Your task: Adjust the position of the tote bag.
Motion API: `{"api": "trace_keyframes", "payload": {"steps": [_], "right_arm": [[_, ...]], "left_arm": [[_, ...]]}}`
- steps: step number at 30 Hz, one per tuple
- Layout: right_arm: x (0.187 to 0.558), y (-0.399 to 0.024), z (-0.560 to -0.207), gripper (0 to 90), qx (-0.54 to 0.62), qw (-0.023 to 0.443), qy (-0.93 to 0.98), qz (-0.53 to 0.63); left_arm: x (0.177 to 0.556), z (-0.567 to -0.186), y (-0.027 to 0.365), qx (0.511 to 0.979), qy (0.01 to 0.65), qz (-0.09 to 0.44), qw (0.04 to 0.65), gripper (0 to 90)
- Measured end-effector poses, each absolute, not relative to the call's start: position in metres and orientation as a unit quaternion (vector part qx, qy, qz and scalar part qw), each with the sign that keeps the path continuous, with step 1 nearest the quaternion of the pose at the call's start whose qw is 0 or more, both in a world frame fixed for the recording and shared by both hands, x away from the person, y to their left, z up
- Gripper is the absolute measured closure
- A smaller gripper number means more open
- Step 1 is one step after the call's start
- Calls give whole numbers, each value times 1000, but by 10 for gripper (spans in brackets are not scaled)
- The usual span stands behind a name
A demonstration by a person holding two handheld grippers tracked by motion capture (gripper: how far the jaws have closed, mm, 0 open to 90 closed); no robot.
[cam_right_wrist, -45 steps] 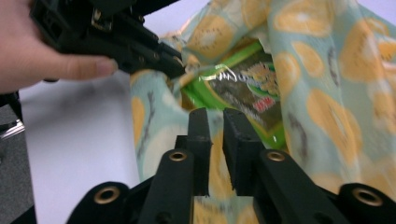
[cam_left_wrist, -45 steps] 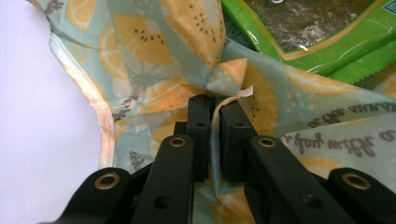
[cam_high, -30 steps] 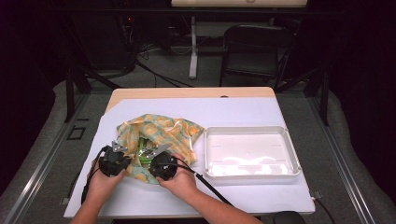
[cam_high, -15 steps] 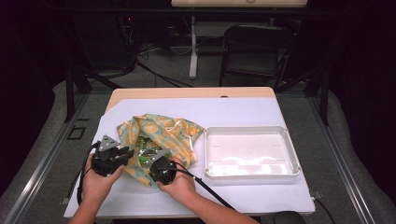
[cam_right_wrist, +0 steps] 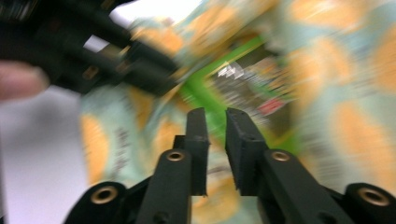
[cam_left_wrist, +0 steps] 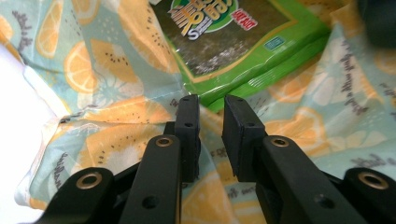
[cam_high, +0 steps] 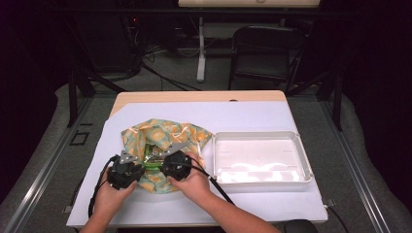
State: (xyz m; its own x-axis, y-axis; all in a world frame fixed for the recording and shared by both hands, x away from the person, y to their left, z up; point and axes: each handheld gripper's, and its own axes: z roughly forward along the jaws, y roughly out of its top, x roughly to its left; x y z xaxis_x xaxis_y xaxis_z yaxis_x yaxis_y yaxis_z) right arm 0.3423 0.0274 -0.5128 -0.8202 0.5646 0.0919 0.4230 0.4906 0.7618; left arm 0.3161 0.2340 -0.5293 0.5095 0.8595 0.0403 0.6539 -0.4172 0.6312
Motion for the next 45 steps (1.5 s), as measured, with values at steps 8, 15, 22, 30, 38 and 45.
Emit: {"api": "trace_keyframes", "payload": {"steps": [8, 15, 22, 30, 38, 45], "right_arm": [[370, 13, -494, 565, 297, 154, 841, 425], [390, 12, -499, 448, 314, 154, 843, 410], [400, 16, -512, 384, 331, 141, 848, 390], [405, 27, -528, 375, 346, 162, 849, 365], [420, 27, -537, 625, 375, 160, 846, 344], [439, 19, -539, 878, 419, 124, 819, 373]], "left_arm": [[317, -536, 236, 821, 464, 183, 276, 732], [318, -537, 237, 822, 466, 176, 276, 725], [319, -538, 238, 821, 467, 175, 276, 720], [320, -540, 238, 822, 469, 173, 275, 718], [320, -543, 238, 821, 471, 171, 272, 716], [321, -543, 238, 823, 471, 167, 271, 716]]}}
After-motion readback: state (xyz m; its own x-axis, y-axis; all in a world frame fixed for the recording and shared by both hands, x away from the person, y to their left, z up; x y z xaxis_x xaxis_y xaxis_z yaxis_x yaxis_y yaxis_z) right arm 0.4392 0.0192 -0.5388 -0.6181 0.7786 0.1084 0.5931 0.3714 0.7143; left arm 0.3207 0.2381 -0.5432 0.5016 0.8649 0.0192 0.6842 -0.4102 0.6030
